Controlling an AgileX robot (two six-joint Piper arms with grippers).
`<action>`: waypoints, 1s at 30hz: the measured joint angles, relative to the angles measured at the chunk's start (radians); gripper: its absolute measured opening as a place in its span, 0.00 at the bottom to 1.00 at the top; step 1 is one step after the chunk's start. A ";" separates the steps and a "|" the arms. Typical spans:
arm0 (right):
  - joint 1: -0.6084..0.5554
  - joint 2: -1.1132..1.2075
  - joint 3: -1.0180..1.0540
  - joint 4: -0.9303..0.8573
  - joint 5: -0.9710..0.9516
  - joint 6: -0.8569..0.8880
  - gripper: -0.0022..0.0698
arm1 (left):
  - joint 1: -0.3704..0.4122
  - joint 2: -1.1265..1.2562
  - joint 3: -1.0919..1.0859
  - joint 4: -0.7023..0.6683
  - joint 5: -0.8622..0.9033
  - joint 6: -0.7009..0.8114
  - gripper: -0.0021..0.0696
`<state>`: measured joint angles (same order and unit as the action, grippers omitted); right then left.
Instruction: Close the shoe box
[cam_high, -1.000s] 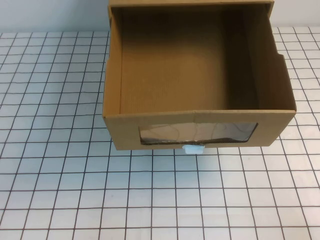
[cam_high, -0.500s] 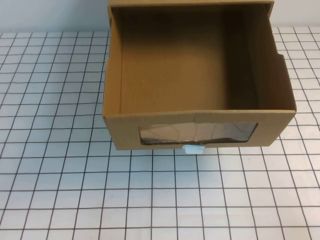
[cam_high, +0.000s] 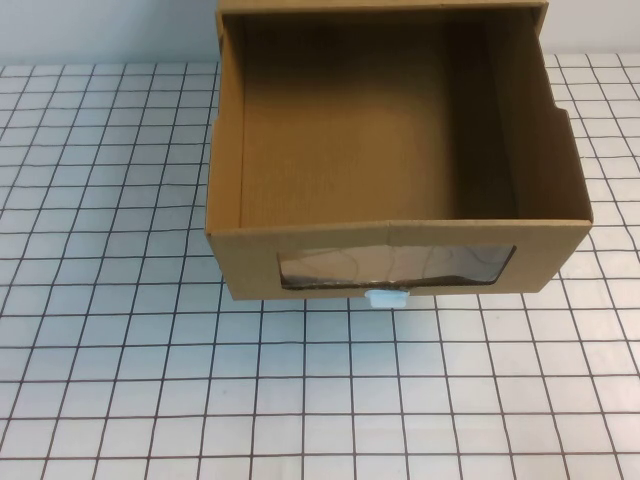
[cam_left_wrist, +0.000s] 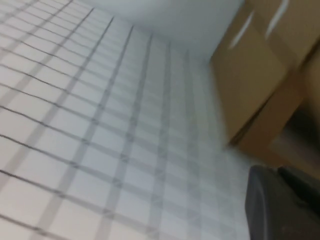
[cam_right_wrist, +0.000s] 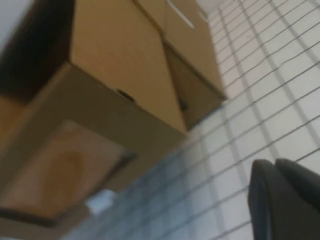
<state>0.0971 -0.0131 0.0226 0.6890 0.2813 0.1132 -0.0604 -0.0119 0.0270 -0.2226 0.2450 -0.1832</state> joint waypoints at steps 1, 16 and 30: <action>0.000 0.000 0.000 0.118 -0.008 0.000 0.01 | 0.000 0.000 0.000 -0.066 -0.037 -0.060 0.03; 0.000 0.000 0.000 0.279 -0.046 -0.032 0.01 | 0.000 0.000 0.000 -0.275 -0.250 -0.187 0.03; 0.000 0.363 -0.330 -0.029 0.113 -0.563 0.01 | 0.000 0.464 -0.599 -0.035 0.218 0.145 0.03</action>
<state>0.0971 0.3500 -0.3077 0.6599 0.3940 -0.4500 -0.0604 0.4521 -0.5716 -0.2581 0.4631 -0.0381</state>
